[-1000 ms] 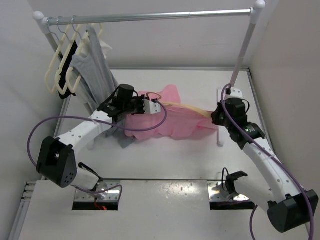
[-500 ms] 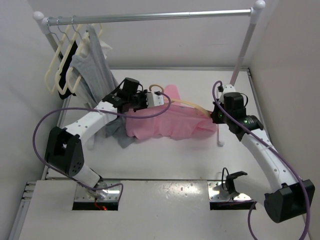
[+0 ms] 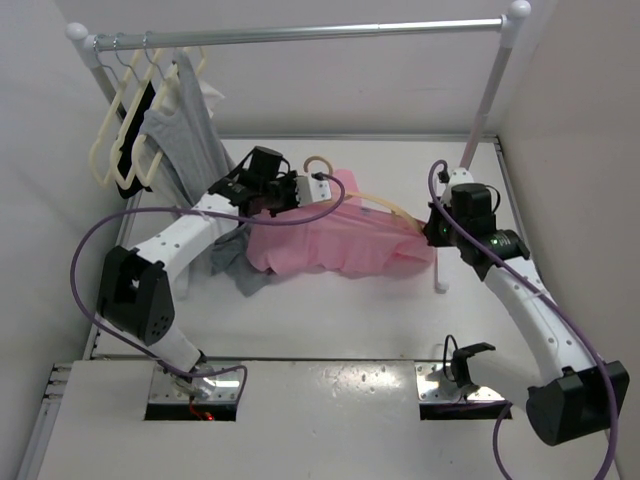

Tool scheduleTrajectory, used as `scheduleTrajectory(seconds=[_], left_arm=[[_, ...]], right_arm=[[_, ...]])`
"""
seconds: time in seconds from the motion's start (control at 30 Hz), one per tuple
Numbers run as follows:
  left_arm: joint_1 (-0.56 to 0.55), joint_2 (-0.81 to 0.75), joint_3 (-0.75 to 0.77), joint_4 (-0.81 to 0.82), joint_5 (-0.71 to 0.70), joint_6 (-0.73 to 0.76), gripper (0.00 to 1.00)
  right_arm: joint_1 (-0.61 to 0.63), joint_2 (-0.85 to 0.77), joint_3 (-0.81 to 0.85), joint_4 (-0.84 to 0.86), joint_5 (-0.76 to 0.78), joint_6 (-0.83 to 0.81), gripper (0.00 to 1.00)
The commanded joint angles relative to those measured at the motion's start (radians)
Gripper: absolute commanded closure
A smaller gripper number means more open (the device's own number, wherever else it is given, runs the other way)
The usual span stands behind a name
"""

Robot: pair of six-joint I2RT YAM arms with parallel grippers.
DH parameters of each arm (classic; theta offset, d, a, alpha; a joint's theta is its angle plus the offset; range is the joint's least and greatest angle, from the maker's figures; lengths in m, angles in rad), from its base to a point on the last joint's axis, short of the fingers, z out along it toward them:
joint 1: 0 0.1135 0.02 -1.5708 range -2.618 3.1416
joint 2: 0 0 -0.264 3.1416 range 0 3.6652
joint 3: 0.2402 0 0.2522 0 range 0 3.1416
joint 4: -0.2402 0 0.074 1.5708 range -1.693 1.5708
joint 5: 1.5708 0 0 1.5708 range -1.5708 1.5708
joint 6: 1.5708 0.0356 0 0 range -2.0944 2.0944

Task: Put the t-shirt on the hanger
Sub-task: Place tshirt on hanger

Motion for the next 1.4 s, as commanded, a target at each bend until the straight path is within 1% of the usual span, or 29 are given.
scheduleTrajectory(seconds=[0.0, 0.1, 0.13, 0.2, 0.23, 0.3, 0.33, 0.37, 0.4, 0.43, 0.47, 0.57, 0.6, 0.7, 0.77, 0.8, 0.83, 0.87, 0.93, 0.97, 1.03, 1.1, 1.13, 1.17, 1.2, 1.27, 1.33, 1.37], left_arm=[[0.111, -0.022, -0.046, -0.020, -0.394, 0.109, 1.00], [0.111, -0.048, -0.136, 0.057, -0.456, 0.167, 1.00], [0.102, -0.048, -0.158, 0.076, -0.467, 0.181, 1.00], [0.102, -0.048, -0.167, 0.086, -0.452, 0.158, 1.00], [0.090, -0.037, -0.152, 0.073, -0.452, 0.140, 1.00], [0.079, -0.016, -0.117, 0.042, -0.400, 0.069, 1.00], [0.079, 0.001, -0.056, -0.010, -0.385, 0.036, 1.00], [0.091, 0.042, -0.023, -0.036, -0.372, -0.022, 1.00], [0.091, 0.064, 0.012, -0.061, -0.342, -0.050, 1.00], [0.106, 0.084, 0.074, -0.096, -0.331, -0.073, 1.00], [0.120, 0.108, 0.096, -0.105, -0.331, -0.107, 1.00], [0.120, 0.108, 0.121, -0.105, -0.310, -0.116, 1.00], [0.120, 0.108, 0.121, -0.095, -0.309, -0.141, 1.00], [0.120, 0.108, 0.132, -0.095, -0.297, -0.153, 1.00], [0.111, 0.108, 0.095, -0.064, -0.352, -0.129, 1.00], [0.111, 0.098, 0.078, -0.049, -0.372, -0.103, 1.00], [0.111, 0.098, 0.057, -0.027, -0.422, -0.087, 1.00], [0.111, 0.085, 0.013, 0.020, -0.443, -0.063, 1.00], [0.111, 0.085, -0.018, 0.054, -0.466, -0.063, 1.00], [0.111, 0.085, -0.019, 0.054, -0.466, -0.063, 1.00], [0.111, 0.108, -0.019, 0.054, -0.466, -0.063, 1.00], [0.102, 0.108, -0.028, 0.054, -0.457, -0.063, 1.00], [0.102, 0.108, -0.028, 0.054, -0.457, -0.063, 1.00], [0.102, 0.108, -0.037, 0.054, -0.429, -0.063, 1.00], [0.102, 0.108, -0.046, 0.045, -0.412, -0.063, 1.00], [0.102, 0.108, -0.046, 0.036, -0.362, -0.086, 1.00], [0.102, 0.108, 0.006, -0.016, -0.327, -0.128, 1.00], [0.102, 0.117, 0.026, -0.028, -0.314, -0.142, 1.00]], right_arm=[[-0.090, -0.004, 0.070, -0.201, 0.220, -0.068, 1.00], [-0.090, 0.042, 0.137, -0.257, 0.296, -0.068, 1.00], [-0.090, 0.042, 0.150, -0.276, 0.296, -0.068, 1.00], [-0.081, 0.051, 0.159, -0.276, 0.226, -0.110, 1.00], [-0.081, 0.027, 0.147, -0.247, 0.168, -0.127, 1.00], [-0.066, 0.015, 0.122, -0.235, 0.145, -0.127, 1.00], [-0.075, 0.005, 0.122, -0.235, 0.144, -0.117, 1.00], [-0.086, -0.004, 0.112, -0.244, 0.134, -0.117, 1.00], [-0.086, -0.013, 0.102, -0.244, 0.134, -0.117, 1.00], [-0.086, -0.024, 0.102, -0.244, 0.105, -0.130, 1.00], [-0.086, -0.054, 0.093, -0.244, 0.083, -0.131, 1.00], [-0.086, -0.084, 0.079, -0.215, 0.069, -0.141, 1.00], [-0.086, -0.084, 0.079, -0.215, 0.088, -0.141, 1.00], [-0.086, -0.033, 0.090, -0.251, 0.114, -0.150, 1.00], [-0.086, -0.051, 0.099, -0.227, 0.089, -0.150, 1.00], [-0.086, -0.065, 0.099, -0.213, 0.063, -0.160, 1.00], [-0.086, -0.076, 0.099, -0.204, 0.053, -0.173, 1.00], [-0.086, -0.076, 0.113, -0.204, 0.018, -0.186, 1.00], [-0.086, -0.076, 0.113, -0.221, -0.033, -0.224, 1.00], [-0.086, -0.076, 0.113, -0.221, -0.088, -0.261, 1.00], [-0.086, -0.122, 0.101, -0.221, -0.121, -0.275, 1.00], [-0.086, -0.154, 0.101, -0.208, -0.193, -0.316, 1.00], [-0.086, -0.177, 0.101, -0.208, -0.239, -0.340, 1.00], [-0.086, -0.188, 0.101, -0.208, -0.332, -0.380, 1.00], [-0.086, -0.188, 0.113, -0.189, -0.355, -0.381, 1.00], [-0.086, -0.171, 0.131, -0.189, -0.314, -0.335, 1.00], [-0.086, -0.140, 0.141, -0.212, -0.252, -0.316, 1.00], [-0.086, -0.128, 0.141, -0.224, -0.251, -0.307, 1.00]])
